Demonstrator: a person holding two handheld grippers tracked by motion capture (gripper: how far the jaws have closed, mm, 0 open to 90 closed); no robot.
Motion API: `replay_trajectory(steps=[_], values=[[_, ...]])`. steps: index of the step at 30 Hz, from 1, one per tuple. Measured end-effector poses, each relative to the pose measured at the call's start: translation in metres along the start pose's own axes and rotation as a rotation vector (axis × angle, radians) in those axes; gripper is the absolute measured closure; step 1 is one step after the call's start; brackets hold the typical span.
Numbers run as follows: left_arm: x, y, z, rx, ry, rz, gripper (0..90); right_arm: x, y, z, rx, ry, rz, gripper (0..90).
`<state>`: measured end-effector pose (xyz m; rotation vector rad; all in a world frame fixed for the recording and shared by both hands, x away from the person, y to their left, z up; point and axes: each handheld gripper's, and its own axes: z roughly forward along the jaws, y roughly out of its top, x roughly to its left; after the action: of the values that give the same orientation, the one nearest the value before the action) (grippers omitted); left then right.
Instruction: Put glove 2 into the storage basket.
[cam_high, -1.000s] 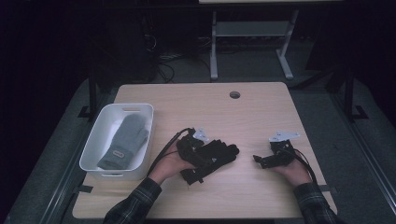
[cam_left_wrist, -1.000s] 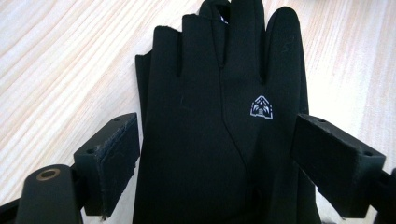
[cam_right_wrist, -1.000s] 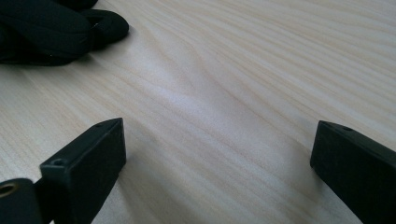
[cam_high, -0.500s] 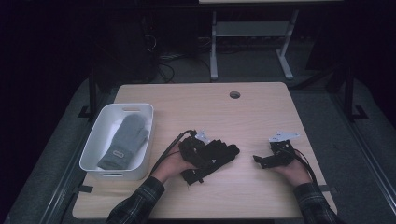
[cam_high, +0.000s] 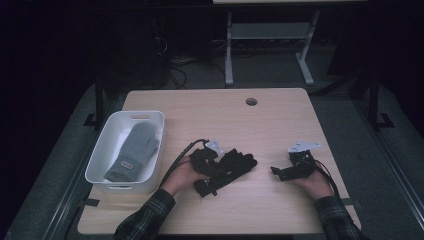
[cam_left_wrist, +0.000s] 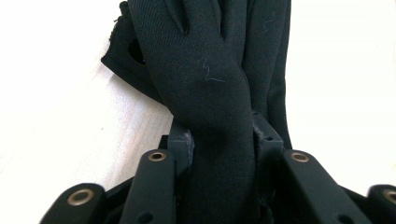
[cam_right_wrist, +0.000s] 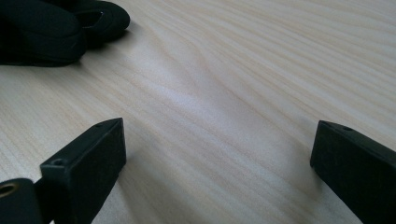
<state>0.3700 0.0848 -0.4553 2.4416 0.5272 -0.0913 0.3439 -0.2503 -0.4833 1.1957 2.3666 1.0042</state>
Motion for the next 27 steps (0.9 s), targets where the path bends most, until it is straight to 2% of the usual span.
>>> replay_trajectory(steps=[6, 11, 15, 20, 27], values=[[-0.002, 0.004, -0.006, 0.019, -0.006, -0.015, 70.0, 0.000, 0.000, 0.000, 0.000, 0.000, -0.003, 3.3], [-0.007, 0.007, -0.021, 0.020, 0.004, -0.025, 70.1, 0.000, 0.000, 0.000, 0.001, 0.000, -0.002, 3.3], [-0.008, 0.010, -0.035, 0.003, 0.011, -0.037, 70.1, 0.000, 0.000, 0.000, 0.001, 0.000, -0.001, 3.3], [-0.010, 0.018, -0.060, -0.031, 0.030, -0.051, 70.1, 0.000, 0.000, 0.000, 0.000, 0.000, -0.003, 3.3], [-0.007, 0.020, -0.102, -0.066, 0.084, -0.084, 70.1, 0.000, 0.000, 0.000, 0.000, 0.000, -0.001, 3.2]])
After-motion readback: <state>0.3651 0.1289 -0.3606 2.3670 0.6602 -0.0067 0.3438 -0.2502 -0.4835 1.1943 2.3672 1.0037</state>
